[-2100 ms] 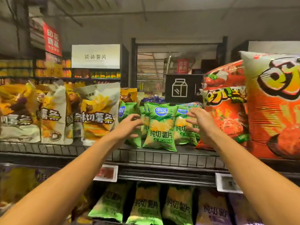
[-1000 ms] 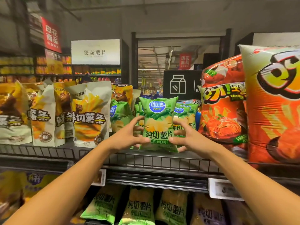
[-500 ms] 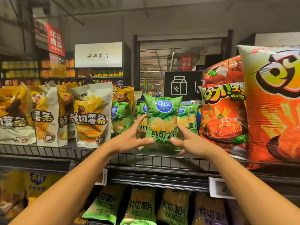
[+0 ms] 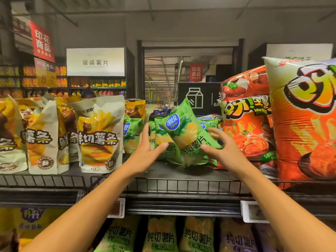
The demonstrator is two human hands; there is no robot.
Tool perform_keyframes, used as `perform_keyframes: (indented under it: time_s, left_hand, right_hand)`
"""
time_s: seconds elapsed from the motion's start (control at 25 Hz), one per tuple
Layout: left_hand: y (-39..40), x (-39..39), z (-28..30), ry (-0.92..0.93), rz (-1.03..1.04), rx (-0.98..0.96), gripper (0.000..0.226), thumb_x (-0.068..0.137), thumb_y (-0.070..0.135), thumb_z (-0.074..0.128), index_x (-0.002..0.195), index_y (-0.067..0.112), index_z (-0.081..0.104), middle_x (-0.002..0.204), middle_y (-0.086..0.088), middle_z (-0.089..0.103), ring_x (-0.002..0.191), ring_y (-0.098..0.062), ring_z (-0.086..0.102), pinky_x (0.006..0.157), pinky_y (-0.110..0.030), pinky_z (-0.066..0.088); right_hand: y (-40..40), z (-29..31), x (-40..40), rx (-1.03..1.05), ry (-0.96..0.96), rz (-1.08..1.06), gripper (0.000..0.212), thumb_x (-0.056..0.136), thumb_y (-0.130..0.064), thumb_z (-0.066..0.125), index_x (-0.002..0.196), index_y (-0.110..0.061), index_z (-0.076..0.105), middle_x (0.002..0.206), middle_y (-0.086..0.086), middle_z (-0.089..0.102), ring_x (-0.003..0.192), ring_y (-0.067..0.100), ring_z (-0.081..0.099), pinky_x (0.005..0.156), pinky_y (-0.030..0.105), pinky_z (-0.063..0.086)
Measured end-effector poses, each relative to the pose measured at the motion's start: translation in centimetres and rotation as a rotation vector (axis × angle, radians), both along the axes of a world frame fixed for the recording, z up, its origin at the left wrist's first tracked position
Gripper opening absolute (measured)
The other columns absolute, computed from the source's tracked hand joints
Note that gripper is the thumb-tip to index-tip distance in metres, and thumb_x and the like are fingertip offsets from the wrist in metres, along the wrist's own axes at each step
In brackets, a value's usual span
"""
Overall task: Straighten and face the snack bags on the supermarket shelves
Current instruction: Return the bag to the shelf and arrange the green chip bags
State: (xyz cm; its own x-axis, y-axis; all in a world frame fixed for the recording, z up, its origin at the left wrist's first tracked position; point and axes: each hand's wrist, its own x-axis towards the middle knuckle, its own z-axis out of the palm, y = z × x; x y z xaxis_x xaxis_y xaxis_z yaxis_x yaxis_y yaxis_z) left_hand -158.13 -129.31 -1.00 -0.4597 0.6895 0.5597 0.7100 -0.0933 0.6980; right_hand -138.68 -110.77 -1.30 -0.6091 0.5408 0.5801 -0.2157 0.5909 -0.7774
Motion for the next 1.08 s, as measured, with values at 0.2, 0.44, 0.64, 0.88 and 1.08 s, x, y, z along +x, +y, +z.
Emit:
perform_keyframes:
  time_s: [0.2,0.44,0.64,0.88,1.08]
  left_hand:
    - [-0.2,0.1,0.0,-0.048,-0.069,0.029,0.101,0.084,0.058,0.06,0.156,0.033,-0.005,0.162,0.011,0.012,0.145,-0.008,0.02,0.119,-0.043,0.025]
    - [0.0,-0.2,0.1,-0.159,-0.075,0.085,0.058,0.069,0.059,0.077,0.115,0.03,0.058,0.108,0.021,0.066,0.107,-0.004,0.062,0.084,-0.026,0.053]
    - [0.5,-0.3,0.4,-0.296,-0.274,-0.164,0.063,0.071,0.052,0.078,0.125,0.029,0.055,0.111,0.013,0.071,0.098,-0.004,0.07,0.075,-0.034,0.061]
    - [0.4,-0.5,0.4,-0.341,-0.344,-0.237,0.057,0.074,0.048,0.074,0.118,0.013,0.061,0.092,0.003,0.076,0.072,-0.01,0.07,0.056,-0.02,0.054]
    - [0.4,-1.5,0.1,-0.329,-0.213,-0.034,0.092,0.063,0.04,0.087,0.14,0.008,0.048,0.12,-0.009,0.07,0.109,-0.023,0.068,0.088,-0.038,0.057]
  right_hand:
    - [-0.7,0.6,0.7,-0.065,0.15,0.051,0.084,0.058,-0.045,0.088,0.133,-0.034,0.052,0.129,0.007,0.061,0.114,0.024,0.065,0.092,0.044,0.058]
    - [0.1,0.5,0.5,-0.085,0.193,0.066,0.072,0.074,-0.026,0.084,0.136,-0.027,0.048,0.118,0.005,0.067,0.106,0.019,0.068,0.084,0.034,0.06]
    - [0.4,0.4,0.0,-0.107,0.244,0.083,0.055,0.081,-0.036,0.075,0.129,-0.019,0.053,0.113,0.004,0.074,0.104,0.013,0.071,0.081,0.029,0.058]
    - [0.0,0.1,-0.4,-0.076,0.098,0.093,0.048,0.084,-0.055,0.061,0.122,-0.026,0.057,0.113,-0.012,0.075,0.103,0.005,0.071,0.076,0.017,0.056]
    - [-0.2,0.1,-0.3,-0.018,-0.099,0.088,0.069,0.069,-0.076,0.068,0.126,-0.041,0.055,0.115,-0.029,0.068,0.107,-0.002,0.065,0.075,0.019,0.054]
